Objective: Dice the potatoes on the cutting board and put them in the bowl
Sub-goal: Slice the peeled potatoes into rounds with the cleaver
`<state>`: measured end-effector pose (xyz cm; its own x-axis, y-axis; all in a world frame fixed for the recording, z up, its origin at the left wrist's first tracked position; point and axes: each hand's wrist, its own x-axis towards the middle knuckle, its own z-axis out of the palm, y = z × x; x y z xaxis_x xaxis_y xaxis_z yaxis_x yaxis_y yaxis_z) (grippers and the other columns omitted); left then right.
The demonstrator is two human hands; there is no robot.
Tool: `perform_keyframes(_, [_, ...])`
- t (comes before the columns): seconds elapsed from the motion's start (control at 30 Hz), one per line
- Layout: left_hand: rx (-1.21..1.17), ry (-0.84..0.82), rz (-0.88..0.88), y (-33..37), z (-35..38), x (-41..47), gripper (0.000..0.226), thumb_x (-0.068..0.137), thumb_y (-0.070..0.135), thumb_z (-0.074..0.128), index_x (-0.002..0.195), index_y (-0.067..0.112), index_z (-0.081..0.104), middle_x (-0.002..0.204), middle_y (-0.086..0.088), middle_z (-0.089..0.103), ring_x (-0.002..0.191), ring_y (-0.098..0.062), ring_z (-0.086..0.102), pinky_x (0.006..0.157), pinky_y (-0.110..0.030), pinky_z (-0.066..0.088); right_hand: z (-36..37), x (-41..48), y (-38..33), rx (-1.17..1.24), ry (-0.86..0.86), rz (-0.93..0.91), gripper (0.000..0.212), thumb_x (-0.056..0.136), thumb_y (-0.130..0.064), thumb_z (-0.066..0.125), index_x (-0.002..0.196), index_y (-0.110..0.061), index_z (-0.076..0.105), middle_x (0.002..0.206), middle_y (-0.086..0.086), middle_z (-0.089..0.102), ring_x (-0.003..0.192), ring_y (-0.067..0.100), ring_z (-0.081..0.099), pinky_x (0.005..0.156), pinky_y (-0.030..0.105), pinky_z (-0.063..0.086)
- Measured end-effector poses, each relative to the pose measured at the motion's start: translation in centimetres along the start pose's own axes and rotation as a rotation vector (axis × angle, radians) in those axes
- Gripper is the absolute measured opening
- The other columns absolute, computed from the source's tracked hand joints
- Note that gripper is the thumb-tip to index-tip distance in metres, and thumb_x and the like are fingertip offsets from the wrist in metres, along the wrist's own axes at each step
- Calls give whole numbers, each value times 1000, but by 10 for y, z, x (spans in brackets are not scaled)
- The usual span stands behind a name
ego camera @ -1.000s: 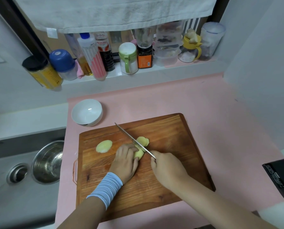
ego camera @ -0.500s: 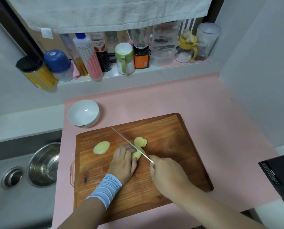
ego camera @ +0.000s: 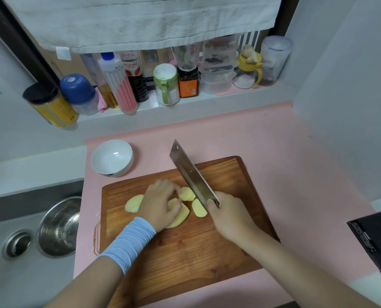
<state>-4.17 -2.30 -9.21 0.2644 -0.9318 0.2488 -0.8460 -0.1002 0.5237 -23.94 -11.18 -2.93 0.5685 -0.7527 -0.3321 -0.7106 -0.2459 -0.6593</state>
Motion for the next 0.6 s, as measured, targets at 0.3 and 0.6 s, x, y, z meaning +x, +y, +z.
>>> perform_keyframes(0.3, [547,-556,135,36,56,40,61,80,57,67,134,34,52,124,4,50,117,-20,39,99,-35,22,-26,10,12,-16,128,30,34,104,-25,45,70,-30,47,62,-10,52,55,5,49,49,18,31])
perform_keyframes(0.6, [225,-237,7,19,47,22,41,86,60,56,108,28,67,104,12,60,97,-13,52,89,-31,41,-22,5,15,-35,52,6,25,105,-29,43,88,-26,61,75,-8,63,66,8,60,54,20,39])
